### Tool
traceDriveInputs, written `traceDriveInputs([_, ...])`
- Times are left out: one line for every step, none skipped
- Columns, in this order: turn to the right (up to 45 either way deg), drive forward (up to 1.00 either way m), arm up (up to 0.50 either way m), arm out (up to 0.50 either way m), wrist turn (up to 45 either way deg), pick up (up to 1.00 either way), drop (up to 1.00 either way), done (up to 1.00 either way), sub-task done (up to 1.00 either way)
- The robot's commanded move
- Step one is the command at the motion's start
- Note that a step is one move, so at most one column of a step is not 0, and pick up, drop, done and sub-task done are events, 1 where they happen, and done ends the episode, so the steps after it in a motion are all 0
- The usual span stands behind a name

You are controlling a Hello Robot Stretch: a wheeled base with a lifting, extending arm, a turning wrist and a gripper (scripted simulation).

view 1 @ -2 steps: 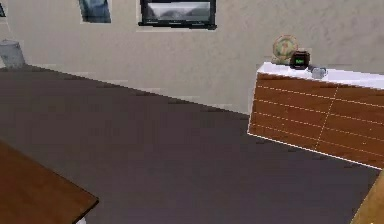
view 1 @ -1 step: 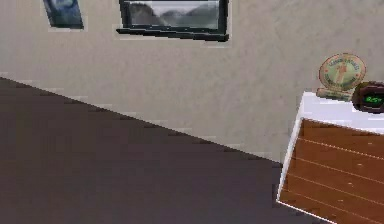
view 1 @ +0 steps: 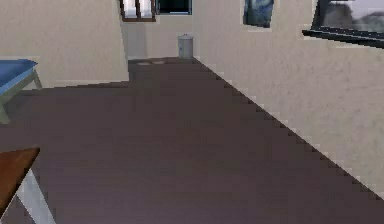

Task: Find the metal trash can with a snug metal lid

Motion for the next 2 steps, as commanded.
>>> traceDriveInputs([-6.0, 0.00, 0.00, 0.00, 0.0, 0.00, 0.00, 0.00, 0.00])
traceDriveInputs([0.0, 1.00, 0.00, 0.00, 0.0, 0.00, 0.00, 0.00, 0.00])
